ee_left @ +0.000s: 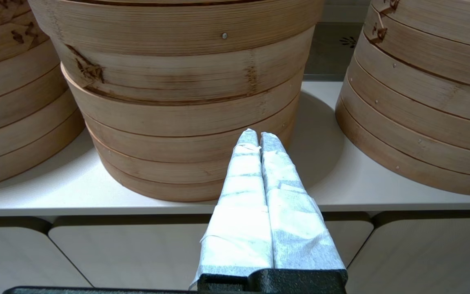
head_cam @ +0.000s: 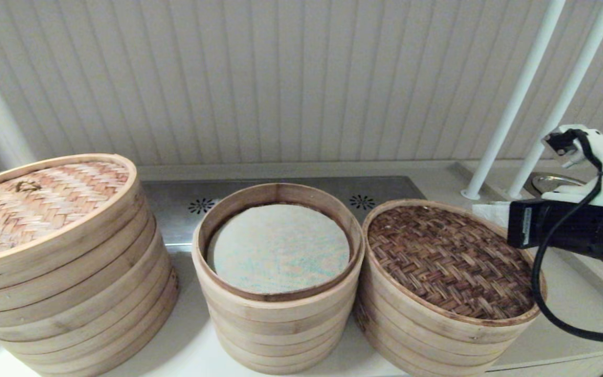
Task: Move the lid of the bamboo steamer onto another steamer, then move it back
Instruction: Pick up the steamer
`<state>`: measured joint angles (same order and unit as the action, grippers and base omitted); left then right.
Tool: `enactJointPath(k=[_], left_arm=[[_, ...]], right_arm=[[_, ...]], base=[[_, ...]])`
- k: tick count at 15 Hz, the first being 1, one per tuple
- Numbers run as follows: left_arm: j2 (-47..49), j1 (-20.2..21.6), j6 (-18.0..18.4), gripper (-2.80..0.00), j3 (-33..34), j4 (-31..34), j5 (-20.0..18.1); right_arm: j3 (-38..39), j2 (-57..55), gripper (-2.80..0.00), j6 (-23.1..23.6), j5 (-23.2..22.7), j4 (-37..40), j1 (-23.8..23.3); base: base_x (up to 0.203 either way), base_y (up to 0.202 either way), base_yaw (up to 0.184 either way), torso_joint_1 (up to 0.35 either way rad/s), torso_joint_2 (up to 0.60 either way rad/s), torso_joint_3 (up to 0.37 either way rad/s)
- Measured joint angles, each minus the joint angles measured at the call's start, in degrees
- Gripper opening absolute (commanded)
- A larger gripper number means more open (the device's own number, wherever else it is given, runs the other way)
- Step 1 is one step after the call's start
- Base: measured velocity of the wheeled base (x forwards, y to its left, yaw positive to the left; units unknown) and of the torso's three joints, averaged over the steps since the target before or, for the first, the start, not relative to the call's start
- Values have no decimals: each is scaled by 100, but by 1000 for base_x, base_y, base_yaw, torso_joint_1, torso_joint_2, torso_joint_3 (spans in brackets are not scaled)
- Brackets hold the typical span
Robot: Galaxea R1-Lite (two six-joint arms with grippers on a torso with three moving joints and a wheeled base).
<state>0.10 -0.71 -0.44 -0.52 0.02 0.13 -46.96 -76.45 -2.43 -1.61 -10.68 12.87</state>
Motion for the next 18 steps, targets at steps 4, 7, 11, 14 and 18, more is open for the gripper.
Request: enactJointPath(k=[4, 7, 11, 14, 18], left_arm=[[0, 0, -2, -280, 0, -1, 3], [0, 0, 4, -280, 0, -2, 1], [0, 0, 1, -280, 0, -2, 2], [0, 0, 0, -280, 0, -2, 3], [0, 0, 0, -280, 0, -2, 1]], right_arm=[[64, -644, 0, -18, 238, -576, 175], [256, -921, 0, -10, 320, -942, 260], [446, -1109, 0, 12, 450, -1201, 307], [471, -1184, 0, 6, 456, -1206, 309], [527, -1229, -280, -18, 456, -1203, 311]], base=[[0, 0, 0, 0, 0, 0], [0, 0, 0, 0, 0, 0], [0, 0, 0, 0, 0, 0], [0, 0, 0, 0, 0, 0], [0, 0, 0, 0, 0, 0]])
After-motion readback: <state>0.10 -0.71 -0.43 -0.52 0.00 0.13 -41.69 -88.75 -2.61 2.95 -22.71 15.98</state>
